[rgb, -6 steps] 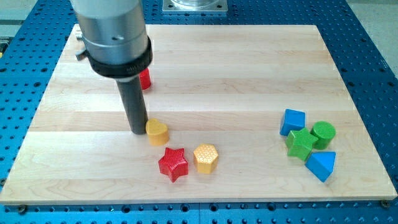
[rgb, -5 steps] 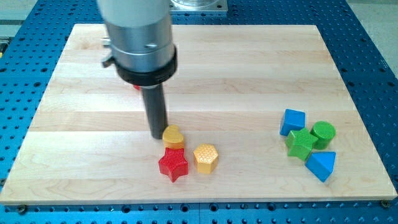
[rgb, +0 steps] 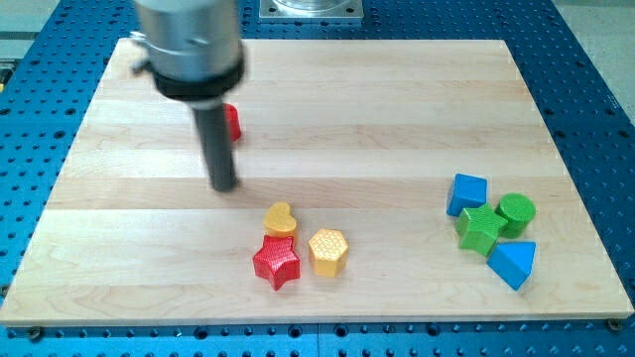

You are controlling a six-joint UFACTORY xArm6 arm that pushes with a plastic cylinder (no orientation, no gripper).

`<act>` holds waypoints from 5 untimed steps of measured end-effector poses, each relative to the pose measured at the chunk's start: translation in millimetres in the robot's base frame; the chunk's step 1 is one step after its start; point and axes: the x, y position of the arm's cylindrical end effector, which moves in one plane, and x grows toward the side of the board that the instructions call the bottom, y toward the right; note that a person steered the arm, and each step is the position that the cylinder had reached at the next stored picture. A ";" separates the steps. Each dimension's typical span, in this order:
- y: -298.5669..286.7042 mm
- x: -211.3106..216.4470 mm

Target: Place the red circle vertically above the yellow heart

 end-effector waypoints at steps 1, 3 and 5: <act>-48.7 -64.2; 24.1 -57.7; 84.0 -61.6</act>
